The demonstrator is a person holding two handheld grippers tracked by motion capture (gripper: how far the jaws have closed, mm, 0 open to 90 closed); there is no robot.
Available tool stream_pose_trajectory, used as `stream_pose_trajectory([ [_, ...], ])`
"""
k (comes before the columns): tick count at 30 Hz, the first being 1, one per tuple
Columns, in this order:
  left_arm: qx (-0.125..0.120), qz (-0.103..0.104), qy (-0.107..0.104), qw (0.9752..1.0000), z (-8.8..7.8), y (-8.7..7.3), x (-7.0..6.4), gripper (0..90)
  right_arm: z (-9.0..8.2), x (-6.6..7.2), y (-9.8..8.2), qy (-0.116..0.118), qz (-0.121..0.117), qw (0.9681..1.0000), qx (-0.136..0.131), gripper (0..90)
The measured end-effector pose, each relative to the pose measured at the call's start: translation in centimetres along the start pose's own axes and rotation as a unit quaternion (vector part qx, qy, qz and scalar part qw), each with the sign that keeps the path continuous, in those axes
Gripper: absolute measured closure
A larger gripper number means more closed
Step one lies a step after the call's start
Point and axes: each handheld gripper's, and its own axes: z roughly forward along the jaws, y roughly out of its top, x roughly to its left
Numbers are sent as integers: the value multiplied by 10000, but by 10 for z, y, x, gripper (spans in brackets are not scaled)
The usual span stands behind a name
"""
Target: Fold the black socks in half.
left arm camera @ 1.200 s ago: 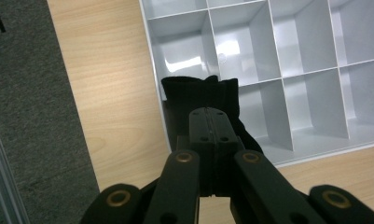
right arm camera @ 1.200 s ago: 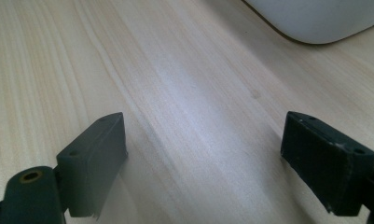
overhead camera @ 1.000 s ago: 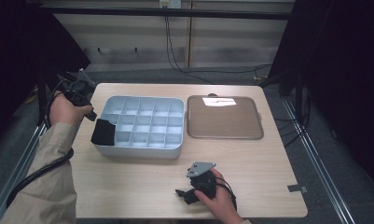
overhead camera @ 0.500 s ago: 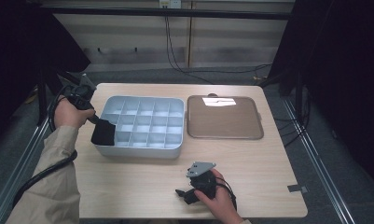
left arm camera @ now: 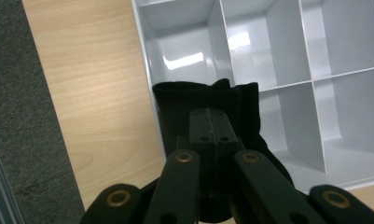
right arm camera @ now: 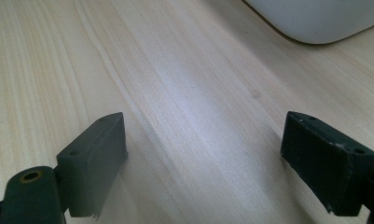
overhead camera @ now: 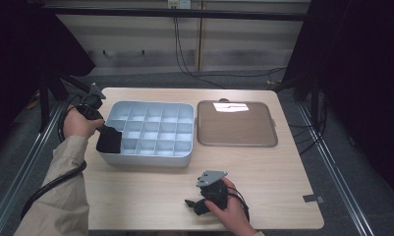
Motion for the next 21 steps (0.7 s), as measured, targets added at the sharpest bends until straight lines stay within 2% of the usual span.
stream_pose_trajectory([
  [6, 94, -22, -31, 9999, 9, -2, 0, 900, 0, 0, 0, 8, 7, 10000, -17, 137],
  [21, 255, 52, 46, 9997, 27, -7, -5, 900, 0, 1, 0, 0, 12, 10000, -13, 137],
])
